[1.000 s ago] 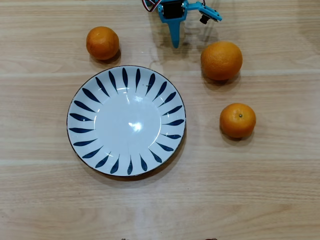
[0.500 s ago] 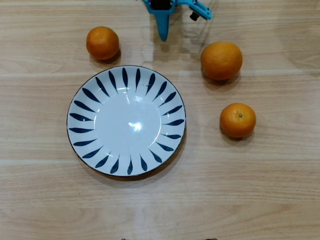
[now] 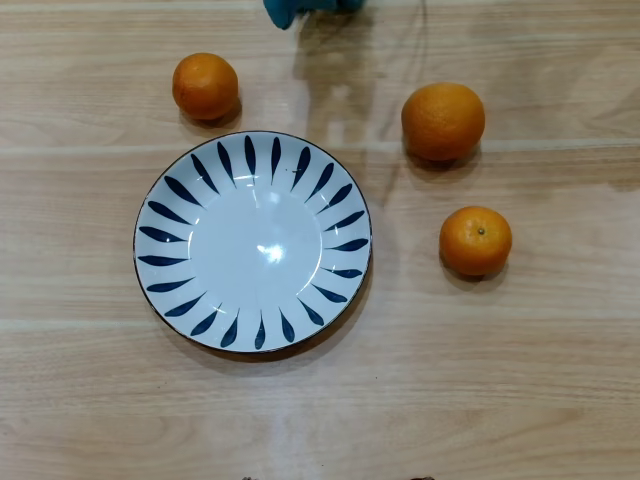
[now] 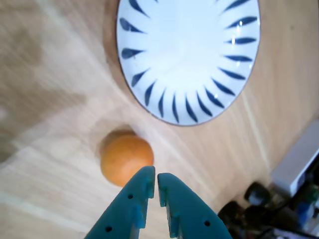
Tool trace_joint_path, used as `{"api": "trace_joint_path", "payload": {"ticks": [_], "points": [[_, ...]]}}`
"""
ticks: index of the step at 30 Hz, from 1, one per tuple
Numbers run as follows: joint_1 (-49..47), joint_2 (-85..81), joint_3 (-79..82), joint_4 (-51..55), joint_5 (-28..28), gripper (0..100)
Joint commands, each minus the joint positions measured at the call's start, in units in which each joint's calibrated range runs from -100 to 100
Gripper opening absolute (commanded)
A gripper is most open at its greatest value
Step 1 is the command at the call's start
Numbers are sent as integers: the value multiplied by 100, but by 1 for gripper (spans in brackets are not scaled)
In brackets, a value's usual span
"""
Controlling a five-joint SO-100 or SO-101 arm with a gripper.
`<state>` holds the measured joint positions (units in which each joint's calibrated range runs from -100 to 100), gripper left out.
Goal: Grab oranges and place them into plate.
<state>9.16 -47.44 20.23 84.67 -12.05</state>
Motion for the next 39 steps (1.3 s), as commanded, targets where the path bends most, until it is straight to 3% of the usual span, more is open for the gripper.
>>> {"api": "trace_joint_path", "payload": {"ticks": [1, 7, 12, 28, 39], "points": [[673, 805, -1349, 528, -259, 2], [1947, 1202, -1466, 949, -1456, 2], [2124, 1236, -1421, 966, -2240, 2], [1931, 2369, -1566, 1043, -2428, 3], [1890, 2411, -1575, 1052, -2601, 24]]}}
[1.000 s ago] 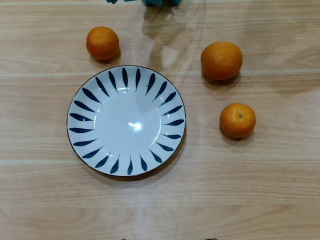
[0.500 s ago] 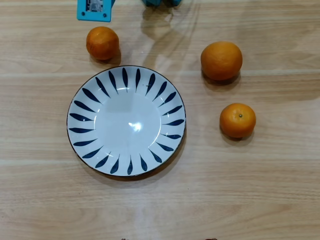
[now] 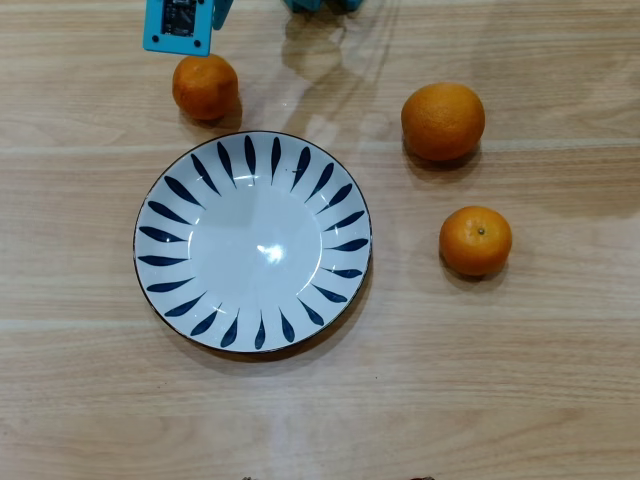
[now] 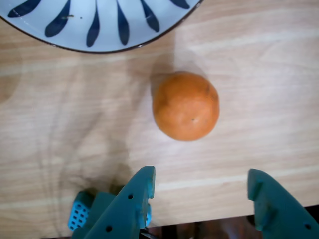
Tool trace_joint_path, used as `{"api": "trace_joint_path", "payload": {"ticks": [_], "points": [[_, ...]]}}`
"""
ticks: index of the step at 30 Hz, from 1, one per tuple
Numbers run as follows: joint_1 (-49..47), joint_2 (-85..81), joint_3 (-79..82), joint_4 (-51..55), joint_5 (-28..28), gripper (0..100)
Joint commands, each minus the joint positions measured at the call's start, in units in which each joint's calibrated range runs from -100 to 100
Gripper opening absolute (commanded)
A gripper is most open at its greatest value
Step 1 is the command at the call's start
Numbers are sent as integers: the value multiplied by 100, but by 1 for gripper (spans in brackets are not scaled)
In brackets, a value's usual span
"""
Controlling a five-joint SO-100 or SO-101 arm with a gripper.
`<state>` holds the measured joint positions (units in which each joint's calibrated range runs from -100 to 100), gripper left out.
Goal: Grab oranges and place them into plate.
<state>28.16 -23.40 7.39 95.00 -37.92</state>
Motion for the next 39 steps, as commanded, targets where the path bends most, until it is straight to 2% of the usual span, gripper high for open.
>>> {"api": "trace_joint_path", "payload": {"ticks": [1, 12, 30, 33, 39], "points": [[23, 7, -273, 18, -60, 25], [-162, -86, 270, 353, -614, 25], [-437, -10, 370, 353, -761, 26], [-420, -1, 361, 328, -761, 33], [-428, -1, 768, -128, -761, 58]]}}
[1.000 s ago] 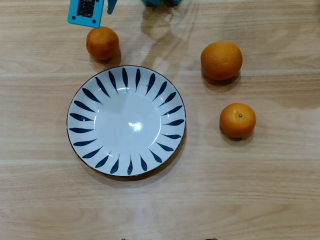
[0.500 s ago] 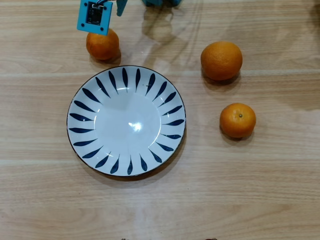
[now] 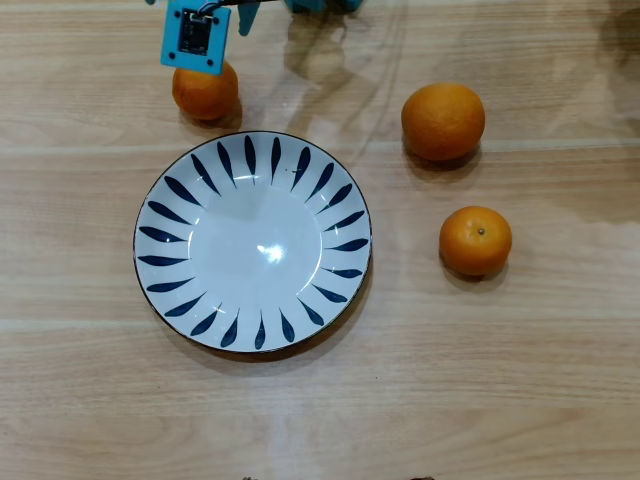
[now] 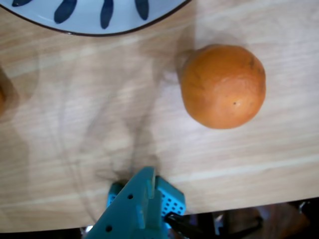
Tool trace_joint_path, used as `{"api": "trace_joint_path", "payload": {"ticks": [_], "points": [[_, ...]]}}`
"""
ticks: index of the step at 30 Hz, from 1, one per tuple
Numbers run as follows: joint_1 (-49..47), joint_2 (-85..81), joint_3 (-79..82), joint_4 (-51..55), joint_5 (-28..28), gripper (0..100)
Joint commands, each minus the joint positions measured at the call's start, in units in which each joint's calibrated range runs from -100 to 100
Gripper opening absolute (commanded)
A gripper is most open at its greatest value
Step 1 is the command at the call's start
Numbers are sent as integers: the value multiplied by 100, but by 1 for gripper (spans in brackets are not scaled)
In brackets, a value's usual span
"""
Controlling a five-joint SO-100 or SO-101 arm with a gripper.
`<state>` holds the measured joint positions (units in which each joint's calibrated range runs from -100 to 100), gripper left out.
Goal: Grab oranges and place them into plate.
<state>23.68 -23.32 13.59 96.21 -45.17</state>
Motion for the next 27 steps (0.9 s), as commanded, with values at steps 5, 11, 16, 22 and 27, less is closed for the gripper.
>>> {"api": "trace_joint_path", "payload": {"ticks": [5, 11, 16, 22, 27], "points": [[-46, -10, 683, -747, -36, 63], [-46, -1, 1298, -1357, -36, 63], [-54, 7, 1923, -1950, -36, 63], [-54, 83, 2439, -2569, -36, 63], [-29, 726, 2412, -2810, -36, 63]]}}
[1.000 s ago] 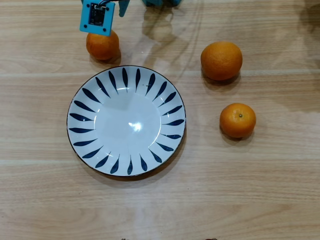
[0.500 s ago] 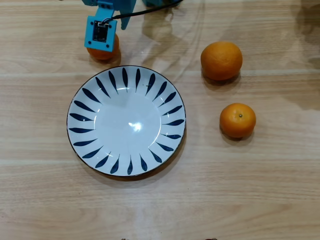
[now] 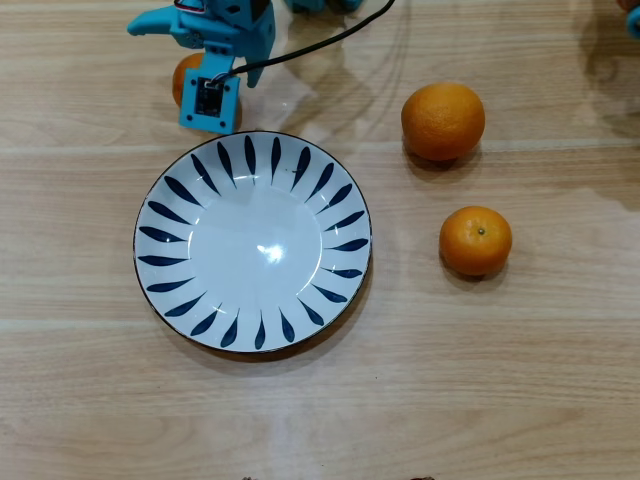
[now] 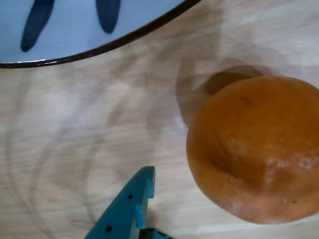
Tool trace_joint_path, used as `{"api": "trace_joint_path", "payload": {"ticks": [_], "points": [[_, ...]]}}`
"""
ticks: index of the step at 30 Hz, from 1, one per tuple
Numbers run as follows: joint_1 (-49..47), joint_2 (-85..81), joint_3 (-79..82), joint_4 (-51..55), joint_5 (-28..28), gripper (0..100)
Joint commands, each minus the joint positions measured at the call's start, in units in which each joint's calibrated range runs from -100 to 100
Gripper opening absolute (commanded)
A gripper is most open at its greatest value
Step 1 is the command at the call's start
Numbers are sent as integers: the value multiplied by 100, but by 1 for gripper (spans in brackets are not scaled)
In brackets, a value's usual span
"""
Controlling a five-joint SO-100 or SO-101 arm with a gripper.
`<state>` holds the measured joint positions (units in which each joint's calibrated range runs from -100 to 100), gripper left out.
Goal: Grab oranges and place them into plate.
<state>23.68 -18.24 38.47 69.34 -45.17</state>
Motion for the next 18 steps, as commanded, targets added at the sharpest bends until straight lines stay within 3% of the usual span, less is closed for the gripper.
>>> {"api": "trace_joint_path", "payload": {"ticks": [1, 18], "points": [[-21, 345, -121, -148, -36, 63], [180, 1325, -203, -1042, 11, 63]]}}
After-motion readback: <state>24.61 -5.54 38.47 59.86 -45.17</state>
